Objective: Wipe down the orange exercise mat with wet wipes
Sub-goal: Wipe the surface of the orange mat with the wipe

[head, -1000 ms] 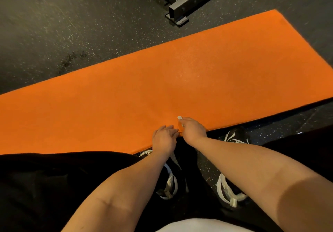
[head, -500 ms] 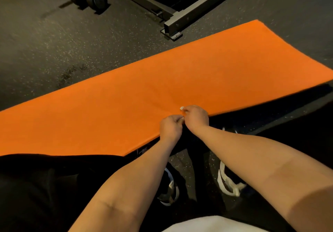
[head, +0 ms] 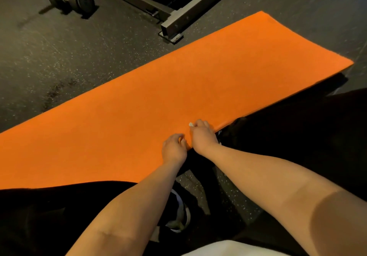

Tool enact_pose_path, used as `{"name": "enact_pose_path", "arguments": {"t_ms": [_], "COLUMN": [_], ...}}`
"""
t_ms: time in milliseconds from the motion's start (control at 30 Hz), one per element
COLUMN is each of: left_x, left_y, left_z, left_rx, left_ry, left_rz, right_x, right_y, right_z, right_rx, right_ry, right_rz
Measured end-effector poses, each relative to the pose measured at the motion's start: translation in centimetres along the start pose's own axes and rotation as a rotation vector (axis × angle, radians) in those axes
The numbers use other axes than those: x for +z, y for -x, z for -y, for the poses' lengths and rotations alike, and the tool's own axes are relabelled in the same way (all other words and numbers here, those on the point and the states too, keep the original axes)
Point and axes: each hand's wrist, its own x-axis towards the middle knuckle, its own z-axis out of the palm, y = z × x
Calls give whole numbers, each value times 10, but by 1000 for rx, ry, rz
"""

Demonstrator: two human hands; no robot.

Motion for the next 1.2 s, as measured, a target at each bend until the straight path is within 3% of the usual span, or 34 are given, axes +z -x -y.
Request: {"name": "enact_pose_path", "arguments": {"t_ms": [200,300,367,500,633,967,1200], "left_x": [-1,-4,-4,4,9,-21,-40], "left_y": [9,17,19,17,16,-2,-21], "left_z": [3,3,2,-13,-36,-5,18], "left_rx": [-93,-143,-142,-82,-92,25,-185], "left_ry": [234,353,361,222,-54,-366,-368], "left_rz": [-48,-89,-122,-116,-31,99,-38], "right_x": [17,17,12,6,8,19,25], "right_y": [6,6,4,-2,-1,-5,-32], "right_z": [18,17,10,-4,-7,-3,24], "right_rx": [-219,-211,-184,-75,-78,-165,-250], "right_ry": [47,-145,-251,-137,-118,9,118], "right_rz": [135,208,158,-26,5,-32,-79]}}
